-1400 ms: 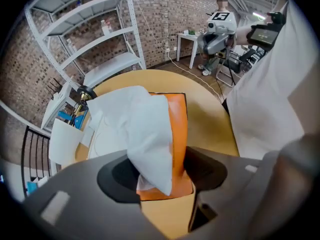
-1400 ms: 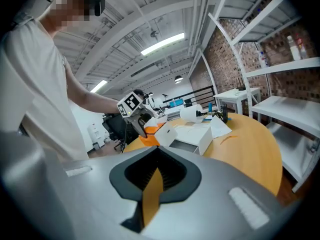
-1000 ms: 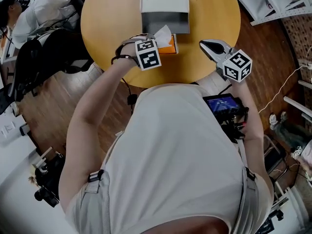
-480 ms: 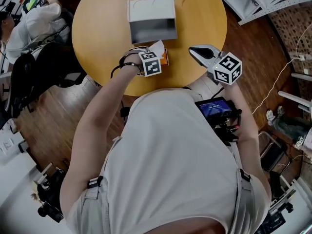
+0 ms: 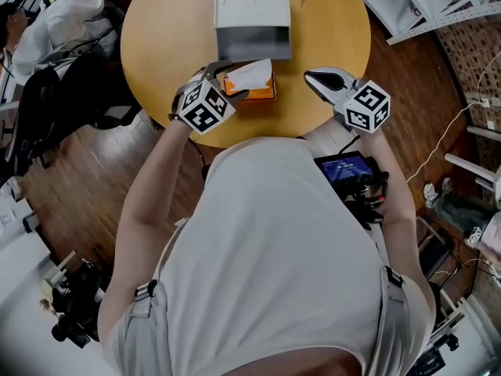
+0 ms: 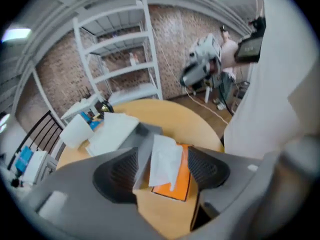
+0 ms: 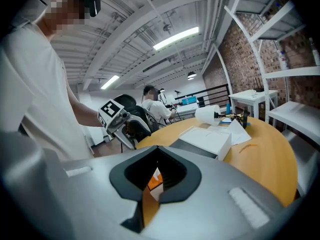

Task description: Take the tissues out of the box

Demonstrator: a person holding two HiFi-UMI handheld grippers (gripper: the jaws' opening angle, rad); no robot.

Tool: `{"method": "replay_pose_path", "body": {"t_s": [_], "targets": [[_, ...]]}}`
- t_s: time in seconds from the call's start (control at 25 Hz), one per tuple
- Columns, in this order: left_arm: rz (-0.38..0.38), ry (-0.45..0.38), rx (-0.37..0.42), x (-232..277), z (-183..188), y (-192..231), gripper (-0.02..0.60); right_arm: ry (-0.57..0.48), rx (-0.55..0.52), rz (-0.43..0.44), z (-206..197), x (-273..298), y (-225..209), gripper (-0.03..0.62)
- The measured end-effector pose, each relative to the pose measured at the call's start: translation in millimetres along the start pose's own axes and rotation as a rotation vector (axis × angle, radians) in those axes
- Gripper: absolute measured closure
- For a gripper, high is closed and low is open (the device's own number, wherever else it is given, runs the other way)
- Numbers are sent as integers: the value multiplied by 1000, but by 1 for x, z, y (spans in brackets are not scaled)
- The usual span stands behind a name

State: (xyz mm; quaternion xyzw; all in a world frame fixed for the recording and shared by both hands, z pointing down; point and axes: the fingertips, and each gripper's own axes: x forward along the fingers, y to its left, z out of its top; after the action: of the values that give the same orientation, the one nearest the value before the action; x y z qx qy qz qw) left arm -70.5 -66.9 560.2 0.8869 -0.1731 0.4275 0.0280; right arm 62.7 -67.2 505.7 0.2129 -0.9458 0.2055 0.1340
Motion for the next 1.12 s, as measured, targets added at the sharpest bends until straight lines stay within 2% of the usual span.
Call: {"method": "replay_pose_path", "body": {"t_s": [0.08,0.16,0.24,0.32,0.4,0.64,0.88,1.12], "targets": [[68,-239,-132,-37,26,12,329,-35,-17,38,10,2,7,592],[149,-444,-259,-74,44,24,389,-85,-23,68,24,2,11,592],[245,-583,-364,-105,49,37,500,-127,-29,94,38,2,15,592],[312,-657,-445,-123,45,43,581,-155,-35,120,46,1,21,592],[331,-671,-482,-128,39,43,581,-161,-50,143,50,0,27,594],[311,-659,-538,-119,25,32,581,-143,-135,166,54,5,38,594],[297,-671,-590,-116,22,25,581,-144,-140,169,56,6,38,594],[266,-687,-573,-113,40,25,581,-138,-138,173,53,9,40,594]]}}
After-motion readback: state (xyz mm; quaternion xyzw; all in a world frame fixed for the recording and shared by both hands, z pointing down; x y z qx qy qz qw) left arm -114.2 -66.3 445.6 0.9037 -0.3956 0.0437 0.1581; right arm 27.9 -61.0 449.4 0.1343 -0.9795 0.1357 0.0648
